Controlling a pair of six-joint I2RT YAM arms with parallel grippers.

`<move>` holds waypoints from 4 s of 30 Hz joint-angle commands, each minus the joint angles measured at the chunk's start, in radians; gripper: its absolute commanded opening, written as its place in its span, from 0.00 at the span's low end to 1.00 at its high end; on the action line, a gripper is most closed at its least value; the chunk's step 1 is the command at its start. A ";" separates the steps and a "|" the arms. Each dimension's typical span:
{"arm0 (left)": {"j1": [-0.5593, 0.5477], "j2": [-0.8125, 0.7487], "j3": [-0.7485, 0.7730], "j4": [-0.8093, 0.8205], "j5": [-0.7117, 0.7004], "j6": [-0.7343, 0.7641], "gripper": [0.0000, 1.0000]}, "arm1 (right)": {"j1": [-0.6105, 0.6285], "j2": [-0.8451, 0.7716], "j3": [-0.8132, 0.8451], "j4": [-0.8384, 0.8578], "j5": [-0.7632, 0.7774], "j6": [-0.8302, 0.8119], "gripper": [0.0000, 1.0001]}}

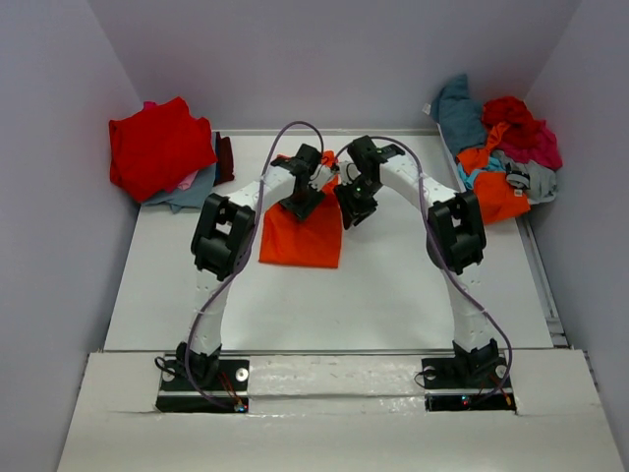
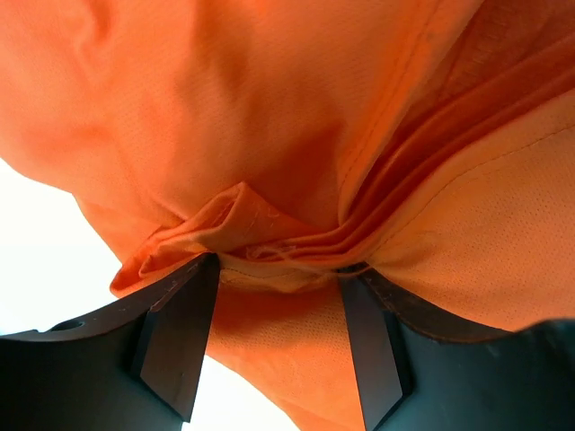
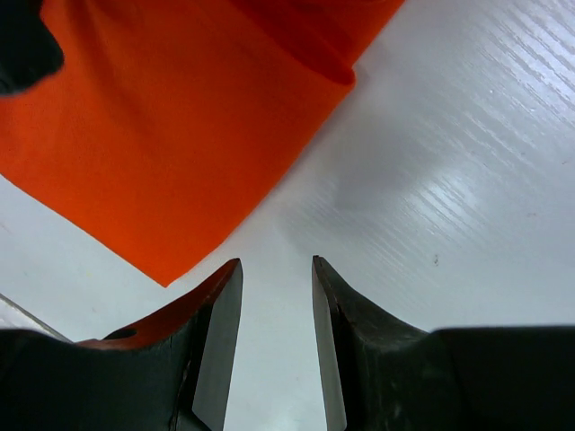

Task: Fold and stack the t-shirts
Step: Fold the tshirt

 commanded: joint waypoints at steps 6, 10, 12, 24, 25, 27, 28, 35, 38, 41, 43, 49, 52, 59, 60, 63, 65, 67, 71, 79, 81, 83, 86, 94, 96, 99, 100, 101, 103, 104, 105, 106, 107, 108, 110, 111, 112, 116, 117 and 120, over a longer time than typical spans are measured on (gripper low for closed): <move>0.014 -0.009 0.029 0.011 -0.066 -0.046 0.69 | 0.010 -0.033 0.031 0.010 -0.022 -0.007 0.43; 0.014 -0.084 0.009 0.022 -0.095 -0.038 0.69 | 0.010 -0.059 0.012 0.024 -0.018 -0.008 0.43; 0.014 -0.129 0.004 0.027 -0.104 -0.038 0.69 | 0.010 -0.060 0.008 0.024 -0.013 -0.010 0.43; 0.023 -0.322 -0.077 0.013 -0.101 -0.003 0.70 | 0.010 -0.089 -0.022 0.019 -0.025 -0.007 0.44; 0.023 -0.336 -0.095 0.005 -0.101 0.008 0.70 | 0.010 -0.092 -0.027 0.019 -0.030 -0.005 0.44; 0.023 -0.359 -0.117 -0.012 -0.112 0.017 0.70 | 0.010 -0.095 -0.035 0.016 -0.022 -0.005 0.44; 0.023 -0.368 -0.150 -0.012 -0.119 0.028 0.70 | 0.010 -0.098 -0.039 0.019 -0.015 -0.007 0.44; 0.042 -0.409 -0.272 -0.042 -0.089 0.035 0.70 | 0.010 -0.110 -0.050 0.024 -0.002 -0.008 0.44; 0.042 -0.429 -0.304 -0.021 -0.070 0.028 0.70 | 0.010 -0.104 -0.041 0.036 0.019 -0.011 0.44; 0.042 -0.416 -0.296 -0.027 -0.047 0.015 0.70 | 0.010 -0.084 0.002 0.053 0.059 -0.014 0.44; 0.042 -0.410 -0.292 -0.032 -0.040 0.011 0.70 | 0.010 -0.055 0.051 0.055 0.077 -0.013 0.44; 0.042 -0.413 -0.301 -0.032 -0.040 0.015 0.70 | 0.010 0.048 0.295 0.073 0.116 -0.002 0.44; 0.042 -0.413 -0.302 -0.044 -0.038 0.015 0.70 | 0.010 0.094 0.372 0.110 0.114 0.010 0.44; 0.051 -0.434 -0.296 -0.059 -0.040 0.023 0.69 | 0.010 0.138 0.352 0.269 0.136 0.004 0.45; 0.051 -0.434 -0.295 -0.068 -0.041 0.023 0.69 | 0.010 0.143 0.343 0.291 0.139 0.007 0.45; 0.051 -0.436 -0.293 -0.081 -0.038 0.022 0.70 | 0.010 0.183 0.344 0.338 0.143 0.024 0.45; 0.051 -0.442 -0.301 -0.078 -0.031 0.025 0.69 | 0.010 0.227 0.367 0.363 0.143 0.033 0.45; 0.051 -0.445 -0.313 -0.079 -0.034 0.029 0.69 | 0.010 0.253 0.387 0.372 0.142 0.041 0.45; 0.051 -0.437 -0.316 -0.085 -0.041 0.032 0.69 | 0.010 0.315 0.444 0.366 0.123 0.050 0.45; 0.051 -0.387 -0.260 -0.101 -0.038 0.037 0.69 | 0.019 0.232 0.276 0.387 0.163 -0.011 0.46; 0.051 -0.379 -0.253 -0.095 -0.035 0.038 0.69 | 0.019 0.203 0.193 0.410 0.179 -0.028 0.46; 0.051 -0.373 -0.247 -0.088 -0.029 0.035 0.69 | 0.019 0.181 0.176 0.397 0.183 -0.030 0.46; 0.051 -0.367 -0.240 -0.088 -0.026 0.034 0.69 | 0.019 0.160 0.194 0.357 0.174 -0.022 0.46; 0.051 -0.383 -0.269 -0.076 -0.024 0.037 0.69 | 0.019 0.126 0.220 0.286 0.183 -0.019 0.46; 0.051 -0.390 -0.273 -0.073 -0.026 0.034 0.69 | 0.019 0.109 0.211 0.286 0.182 -0.013 0.46; 0.051 -0.396 -0.286 -0.070 -0.032 0.035 0.69 | 0.019 0.097 0.217 0.268 0.174 -0.002 0.46; 0.051 -0.399 -0.292 -0.070 -0.035 0.034 0.69 | 0.019 0.095 0.232 0.260 0.172 -0.001 0.46; 0.051 -0.400 -0.293 -0.068 -0.034 0.035 0.69 | 0.019 0.095 0.238 0.242 0.171 -0.001 0.46; 0.051 -0.405 -0.296 -0.067 -0.035 0.032 0.69 | 0.019 0.089 0.243 0.236 0.171 -0.002 0.46; 0.051 -0.403 -0.296 -0.067 -0.035 0.034 0.69 | 0.019 0.086 0.243 0.228 0.171 -0.002 0.46; 0.051 -0.403 -0.293 -0.068 -0.035 0.034 0.69 | 0.019 0.088 0.245 0.222 0.169 -0.004 0.46; 0.051 -0.405 -0.293 -0.068 -0.034 0.032 0.69 | 0.019 0.094 0.248 0.205 0.168 -0.005 0.46; 0.051 -0.405 -0.290 -0.070 -0.035 0.032 0.69 | 0.019 0.098 0.249 0.199 0.163 -0.007 0.46; 0.051 -0.403 -0.290 -0.070 -0.034 0.032 0.69 | 0.019 0.100 0.248 0.194 0.160 -0.008 0.46; 0.051 -0.403 -0.287 -0.071 -0.032 0.031 0.69 | 0.019 0.103 0.239 0.188 0.153 -0.007 0.46; 0.051 -0.403 -0.287 -0.073 -0.031 0.031 0.69 | 0.019 0.102 0.220 0.191 0.149 -0.007 0.46; 0.051 -0.402 -0.287 -0.075 -0.031 0.031 0.69 | 0.019 0.102 0.212 0.193 0.148 -0.007 0.46; 0.051 -0.403 -0.292 -0.078 -0.026 0.028 0.69 | 0.019 0.109 0.192 0.191 0.137 -0.001 0.46; 0.051 -0.405 -0.293 -0.078 -0.026 0.029 0.69 | 0.019 0.111 0.189 0.190 0.137 0.001 0.46; 0.051 -0.411 -0.298 -0.078 -0.027 0.029 0.69 | 0.019 0.106 0.169 0.194 0.136 0.004 0.46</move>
